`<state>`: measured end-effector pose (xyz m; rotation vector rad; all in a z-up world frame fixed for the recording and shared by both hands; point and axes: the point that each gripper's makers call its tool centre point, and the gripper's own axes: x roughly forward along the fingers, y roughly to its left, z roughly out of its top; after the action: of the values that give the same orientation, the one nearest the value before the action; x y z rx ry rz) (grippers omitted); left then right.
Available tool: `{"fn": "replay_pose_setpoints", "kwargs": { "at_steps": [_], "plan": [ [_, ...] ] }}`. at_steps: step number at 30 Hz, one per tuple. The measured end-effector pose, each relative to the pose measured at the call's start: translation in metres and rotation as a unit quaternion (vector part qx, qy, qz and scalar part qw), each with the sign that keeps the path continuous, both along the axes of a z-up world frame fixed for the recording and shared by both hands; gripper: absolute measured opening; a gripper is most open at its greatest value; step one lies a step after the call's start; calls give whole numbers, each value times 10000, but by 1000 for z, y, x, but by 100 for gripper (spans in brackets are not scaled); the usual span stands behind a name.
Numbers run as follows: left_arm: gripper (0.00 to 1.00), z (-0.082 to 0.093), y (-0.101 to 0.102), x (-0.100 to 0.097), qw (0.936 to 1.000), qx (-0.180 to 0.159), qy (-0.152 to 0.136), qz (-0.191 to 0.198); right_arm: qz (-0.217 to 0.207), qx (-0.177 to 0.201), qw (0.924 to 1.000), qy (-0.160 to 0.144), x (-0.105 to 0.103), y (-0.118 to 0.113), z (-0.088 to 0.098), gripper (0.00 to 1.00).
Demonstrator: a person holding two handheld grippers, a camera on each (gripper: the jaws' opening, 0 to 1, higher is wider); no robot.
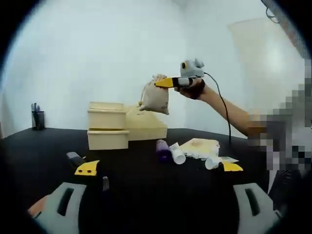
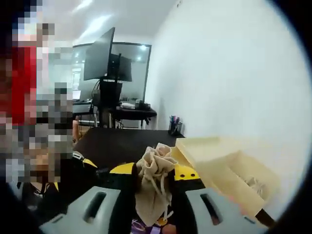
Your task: Open the drawer, pick up the cosmetic bottles from the table one by one, place them into the drawer, release the gripper, close the drawer, and move the gripper away
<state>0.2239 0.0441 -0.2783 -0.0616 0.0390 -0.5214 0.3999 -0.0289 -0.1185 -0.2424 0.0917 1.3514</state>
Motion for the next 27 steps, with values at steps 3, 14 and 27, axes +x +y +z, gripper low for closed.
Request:
{"fn": "replay_pose_setpoints", "kwargs": {
  "at_steps": [3,14,27],
  "plan": [
    [92,-1,-1,0,10000,18,24,-33,-16,14,10000,1,3,-2,-2,24],
    [91,-5,-2,1,9999,79,79,-44,-162,-44,9998,-68,21,-7,-3,24],
    [90,-5,1,2,9999,29,125,-63,-301,-94,9994,-162,50,-13,5,24]
  ]
}}
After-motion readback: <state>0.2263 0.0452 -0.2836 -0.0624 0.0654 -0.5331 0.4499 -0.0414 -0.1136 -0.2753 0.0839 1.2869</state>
